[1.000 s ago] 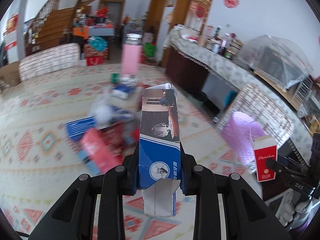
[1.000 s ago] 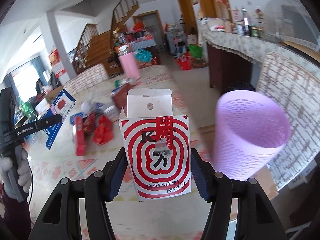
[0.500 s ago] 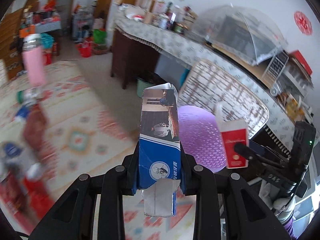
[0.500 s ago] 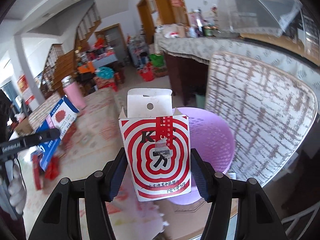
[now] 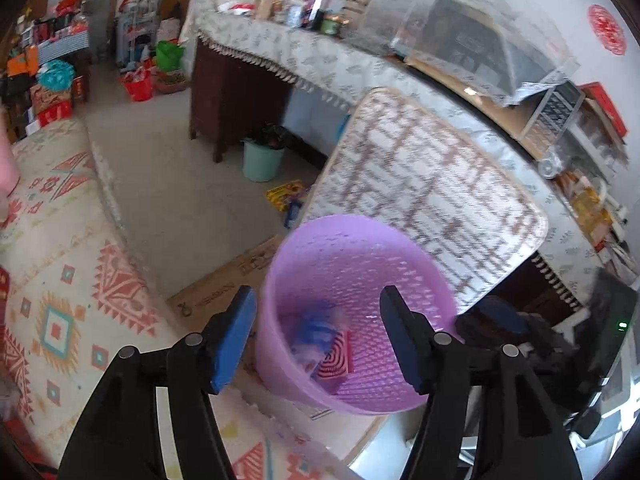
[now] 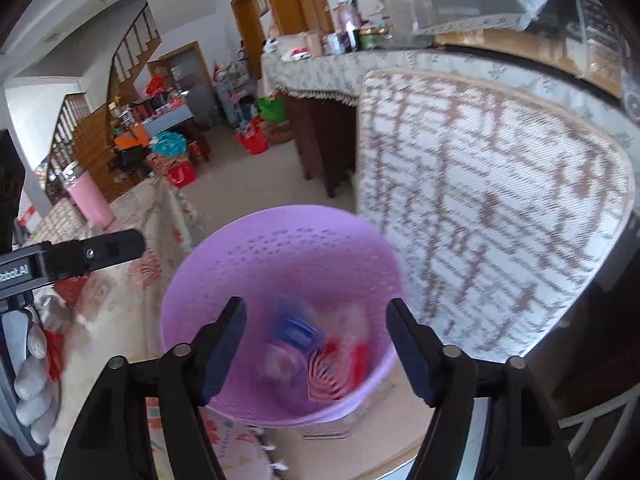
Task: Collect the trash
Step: 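Withdraw both open tools from the pink wastebasket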
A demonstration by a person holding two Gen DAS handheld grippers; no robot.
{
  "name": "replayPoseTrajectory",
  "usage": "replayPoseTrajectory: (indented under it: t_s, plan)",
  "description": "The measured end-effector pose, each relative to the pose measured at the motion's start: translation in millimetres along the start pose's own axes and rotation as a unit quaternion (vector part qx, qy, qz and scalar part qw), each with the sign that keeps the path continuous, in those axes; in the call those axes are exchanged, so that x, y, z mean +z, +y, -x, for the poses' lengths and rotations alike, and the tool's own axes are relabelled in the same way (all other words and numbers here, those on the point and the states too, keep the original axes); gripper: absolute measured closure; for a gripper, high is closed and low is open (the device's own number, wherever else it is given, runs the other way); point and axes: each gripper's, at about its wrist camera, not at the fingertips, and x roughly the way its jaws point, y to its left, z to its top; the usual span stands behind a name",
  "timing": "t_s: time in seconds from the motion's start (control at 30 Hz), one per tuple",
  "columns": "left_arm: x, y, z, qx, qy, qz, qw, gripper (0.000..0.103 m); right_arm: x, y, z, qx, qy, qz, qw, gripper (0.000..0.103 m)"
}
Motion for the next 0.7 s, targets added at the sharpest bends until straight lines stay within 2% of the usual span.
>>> replayPoseTrajectory:
  t_s: [0.1,0.3,0.33,0.4,0.43,0.63,0.7]
  plan:
    - [-5.7,15.2,-16.6,0.013,0.028,0.023,0.9993,0.04,-6.8,-12.9,-1.9,-0.038,0.0,-0.005,0.999,0.022]
    - [-25.8,16.0,-51.1,0.012,0.092,0.03,0.9952,0.04,-26.0,-33.1,-36.0,-0.014,0.062,-0.05,0.997,0.023]
    - [-28.3,15.0,-55.5,0.011,0.101,0.03,0.9943,0.042,-28.9,-35.0,-39.9,-0.004,0.07,-0.06,0.996,0.029]
    - [-33.3,14.1,-59.8,0.003,0.118,0.034,0.9924,0.055,-34.4,-37.3,-47.6,0.016,0.087,-0.082,0.993,0.038]
    - [-34.3,12.7,-61.9,0.001,0.126,0.037,0.9914,0.07,-40.2,-41.7,-55.6,0.041,0.107,-0.114,0.987,0.044]
    - [-40.8,19.3,-49.9,-0.018,0.138,0.071,0.9878,0.074,-44.5,-44.2,-48.7,0.045,0.111,-0.148,0.982,0.053]
    - [-45.3,17.7,-43.8,-0.009,0.139,0.069,0.9878,0.074,-44.7,-46.5,-45.9,0.054,0.119,-0.163,0.978,0.053]
